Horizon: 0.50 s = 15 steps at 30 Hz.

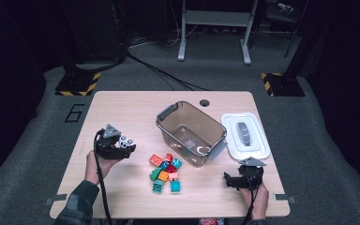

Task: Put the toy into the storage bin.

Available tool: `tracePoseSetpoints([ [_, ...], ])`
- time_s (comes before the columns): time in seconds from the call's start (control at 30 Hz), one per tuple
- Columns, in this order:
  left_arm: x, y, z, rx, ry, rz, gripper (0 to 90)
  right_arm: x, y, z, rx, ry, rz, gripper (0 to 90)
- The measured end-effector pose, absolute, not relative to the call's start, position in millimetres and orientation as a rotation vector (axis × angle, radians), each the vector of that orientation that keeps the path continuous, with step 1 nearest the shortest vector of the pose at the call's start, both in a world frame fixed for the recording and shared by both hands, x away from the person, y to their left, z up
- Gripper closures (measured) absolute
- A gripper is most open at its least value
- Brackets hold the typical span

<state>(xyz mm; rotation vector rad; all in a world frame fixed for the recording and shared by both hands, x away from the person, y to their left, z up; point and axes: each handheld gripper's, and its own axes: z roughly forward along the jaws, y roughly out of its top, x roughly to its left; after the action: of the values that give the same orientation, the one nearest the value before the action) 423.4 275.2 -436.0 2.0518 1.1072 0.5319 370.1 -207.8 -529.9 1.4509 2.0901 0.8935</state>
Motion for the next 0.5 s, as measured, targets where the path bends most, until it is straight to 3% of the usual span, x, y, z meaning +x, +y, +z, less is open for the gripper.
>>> tracePoseSetpoints([
  [0.5,441,271,-417,2.073,1.084,0.527,24.9,370,-208,-530,1.451,2.09,0.893,0.3],
])
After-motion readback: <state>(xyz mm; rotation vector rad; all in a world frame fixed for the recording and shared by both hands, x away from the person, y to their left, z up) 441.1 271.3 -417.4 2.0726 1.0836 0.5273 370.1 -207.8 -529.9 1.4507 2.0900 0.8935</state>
